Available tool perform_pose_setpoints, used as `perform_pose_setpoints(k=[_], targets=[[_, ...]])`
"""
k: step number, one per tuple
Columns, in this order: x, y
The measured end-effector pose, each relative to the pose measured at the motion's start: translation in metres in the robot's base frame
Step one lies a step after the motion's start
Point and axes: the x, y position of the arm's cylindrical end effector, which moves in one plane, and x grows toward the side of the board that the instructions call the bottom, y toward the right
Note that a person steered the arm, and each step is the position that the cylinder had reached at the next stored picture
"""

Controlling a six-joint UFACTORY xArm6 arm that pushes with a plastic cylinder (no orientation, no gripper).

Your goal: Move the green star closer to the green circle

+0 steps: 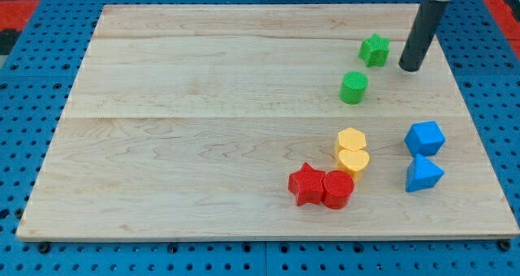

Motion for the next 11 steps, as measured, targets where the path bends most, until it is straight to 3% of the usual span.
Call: perform_pose_setpoints(k=[1,3,8,11], targets=[[0.000,0.007],[-0.053,-0.001],[-0.053,-0.040],[-0.053,-0.103]])
